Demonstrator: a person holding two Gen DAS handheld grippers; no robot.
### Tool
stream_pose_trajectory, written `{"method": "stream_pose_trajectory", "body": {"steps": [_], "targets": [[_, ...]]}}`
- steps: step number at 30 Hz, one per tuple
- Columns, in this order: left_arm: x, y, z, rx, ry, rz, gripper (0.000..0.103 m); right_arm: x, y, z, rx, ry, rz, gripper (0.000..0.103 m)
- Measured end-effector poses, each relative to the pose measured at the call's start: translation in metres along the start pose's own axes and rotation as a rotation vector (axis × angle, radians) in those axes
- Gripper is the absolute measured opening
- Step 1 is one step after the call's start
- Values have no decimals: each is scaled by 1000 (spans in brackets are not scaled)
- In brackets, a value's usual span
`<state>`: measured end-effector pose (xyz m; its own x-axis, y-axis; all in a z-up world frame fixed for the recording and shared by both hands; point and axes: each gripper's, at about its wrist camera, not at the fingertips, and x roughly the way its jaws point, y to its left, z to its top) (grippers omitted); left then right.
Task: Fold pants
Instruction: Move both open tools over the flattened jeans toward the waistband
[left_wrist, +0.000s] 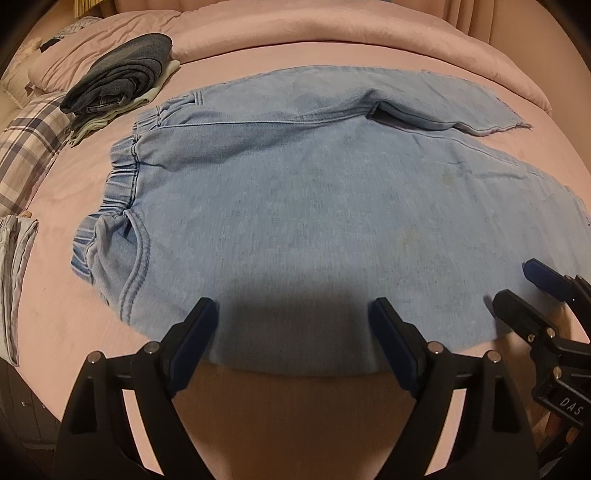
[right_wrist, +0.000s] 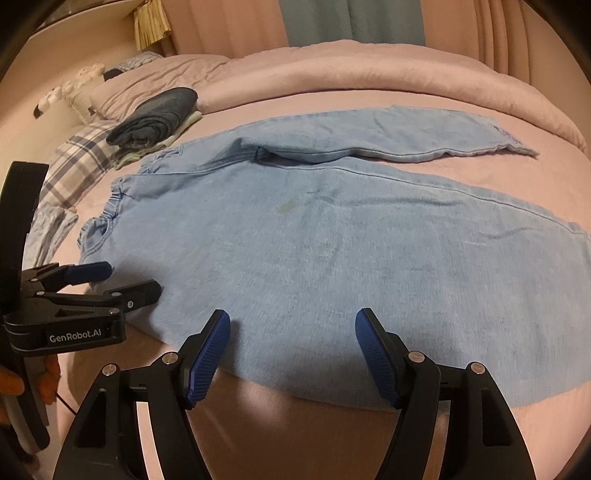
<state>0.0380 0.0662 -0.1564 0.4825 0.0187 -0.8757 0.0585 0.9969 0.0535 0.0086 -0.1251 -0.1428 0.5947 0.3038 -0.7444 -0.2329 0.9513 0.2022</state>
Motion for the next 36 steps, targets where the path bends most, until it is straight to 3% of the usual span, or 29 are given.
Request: {"method": "stream_pose_trajectory", "body": {"steps": [10,16,21,29,36], "targets": [[-16,10,10,-48,24,-101,85,-13,-1,3,56,20,73,71],[-26,13,20,-55,-15,-108,85,-16,4,8,42,-2,74,71],[-20,15,21,-63,2,-124,85,-11,6,6,39,17,71,71],[-15,19,30,-49,-22,-118,85,-9,12,17,11,0,54,71],[-3,17,36,10,-56,-54,85,7,20,35,-32,-12,1,71]]}}
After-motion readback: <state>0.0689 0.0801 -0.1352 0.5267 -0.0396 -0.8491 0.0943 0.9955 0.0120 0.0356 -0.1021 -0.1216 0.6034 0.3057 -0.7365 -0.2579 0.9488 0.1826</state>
